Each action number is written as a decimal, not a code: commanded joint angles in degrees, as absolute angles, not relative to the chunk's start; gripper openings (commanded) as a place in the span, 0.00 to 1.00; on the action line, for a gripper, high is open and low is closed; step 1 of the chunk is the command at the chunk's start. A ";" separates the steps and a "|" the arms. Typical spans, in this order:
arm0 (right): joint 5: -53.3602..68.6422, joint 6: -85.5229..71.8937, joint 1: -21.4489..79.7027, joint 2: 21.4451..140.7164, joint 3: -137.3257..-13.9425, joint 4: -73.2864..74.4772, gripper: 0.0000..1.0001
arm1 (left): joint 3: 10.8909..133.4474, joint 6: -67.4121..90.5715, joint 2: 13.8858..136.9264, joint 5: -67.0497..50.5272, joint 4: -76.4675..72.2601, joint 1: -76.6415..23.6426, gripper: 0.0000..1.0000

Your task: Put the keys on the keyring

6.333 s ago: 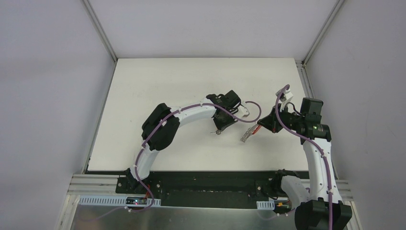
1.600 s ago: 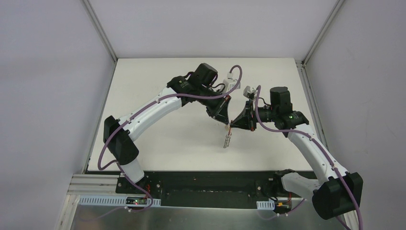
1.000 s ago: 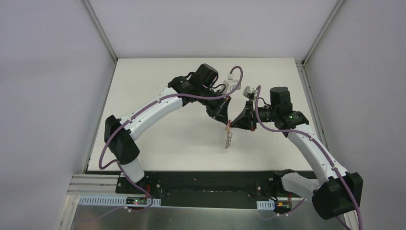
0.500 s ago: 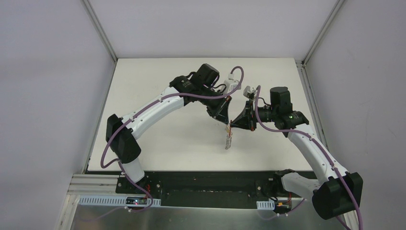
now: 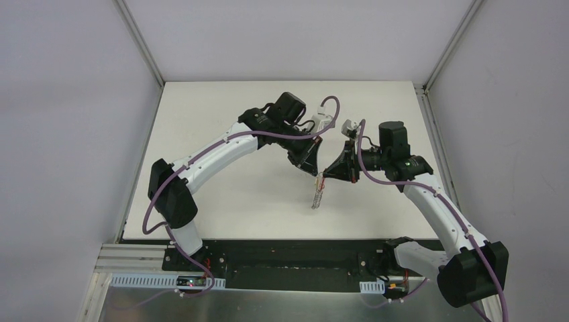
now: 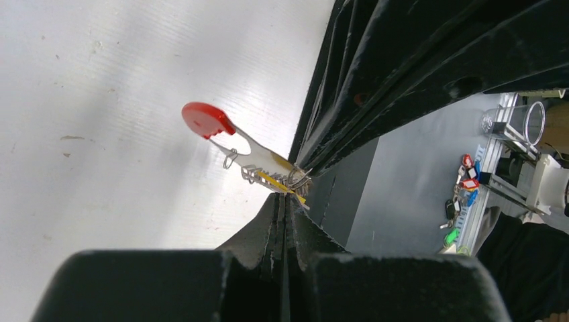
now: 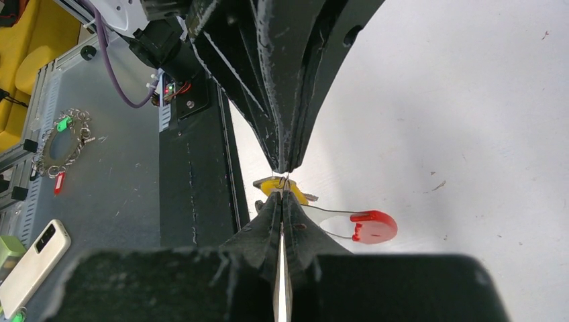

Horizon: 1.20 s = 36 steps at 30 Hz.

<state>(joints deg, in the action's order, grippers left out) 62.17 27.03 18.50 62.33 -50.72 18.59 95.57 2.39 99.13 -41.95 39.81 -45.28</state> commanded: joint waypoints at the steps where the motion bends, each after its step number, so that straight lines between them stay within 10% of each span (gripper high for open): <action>1: 65.02 26.16 17.96 60.56 -51.42 15.63 0.00 | 94.09 2.50 97.17 -42.96 38.59 -44.21 0.00; 15: 67.60 22.33 17.32 62.26 -54.18 12.05 0.00 | 89.76 4.10 95.88 -51.07 31.94 -43.00 0.00; 36: 73.98 22.56 17.42 63.76 -55.54 10.47 0.00 | 87.36 -13.73 88.46 -55.33 28.21 -39.56 0.51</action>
<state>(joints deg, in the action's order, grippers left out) 69.65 23.18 17.47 63.72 -53.15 14.61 86.43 -8.67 89.43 -52.58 29.43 -39.03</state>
